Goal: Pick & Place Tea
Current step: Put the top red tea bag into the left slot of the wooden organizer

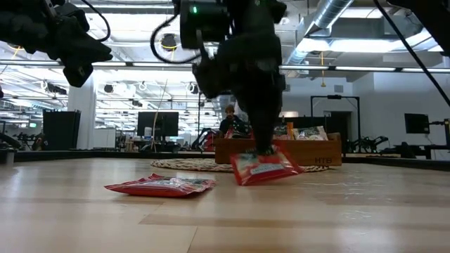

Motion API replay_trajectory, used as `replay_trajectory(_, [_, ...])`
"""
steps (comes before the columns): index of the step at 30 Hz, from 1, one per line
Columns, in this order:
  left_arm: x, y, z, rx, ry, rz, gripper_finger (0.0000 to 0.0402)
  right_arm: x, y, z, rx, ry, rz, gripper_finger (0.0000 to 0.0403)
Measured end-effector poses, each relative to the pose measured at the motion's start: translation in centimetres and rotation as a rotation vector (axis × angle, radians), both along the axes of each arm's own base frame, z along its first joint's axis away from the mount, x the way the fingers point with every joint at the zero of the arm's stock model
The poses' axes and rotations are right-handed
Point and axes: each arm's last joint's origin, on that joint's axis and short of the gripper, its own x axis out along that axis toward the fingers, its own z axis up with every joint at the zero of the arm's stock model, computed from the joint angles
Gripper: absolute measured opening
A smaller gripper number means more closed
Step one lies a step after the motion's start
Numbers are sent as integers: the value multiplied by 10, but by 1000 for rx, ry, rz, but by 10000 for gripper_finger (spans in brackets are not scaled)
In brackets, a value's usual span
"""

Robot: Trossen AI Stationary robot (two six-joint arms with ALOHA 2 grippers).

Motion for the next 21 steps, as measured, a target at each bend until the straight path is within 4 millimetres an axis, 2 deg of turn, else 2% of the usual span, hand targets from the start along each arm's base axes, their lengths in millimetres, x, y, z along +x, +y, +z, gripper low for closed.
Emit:
replay_trajectory(5, [0, 0, 0, 1, 0, -1, 50, 3, -2, 22, -71, -6, 10, 0])
replay_trajectory(11, [0, 0, 0, -1, -1, 0, 50, 6, -14, 58, -184, -46, 25, 0])
replay_trajectory(17, [0, 0, 0, -5, -2, 1, 50, 7, -38, 93, -322, -87, 10, 0])
replay_trajectory(21, [0, 0, 0, -6, -2, 1, 50, 8, -62, 106, -390, -111, -8, 0])
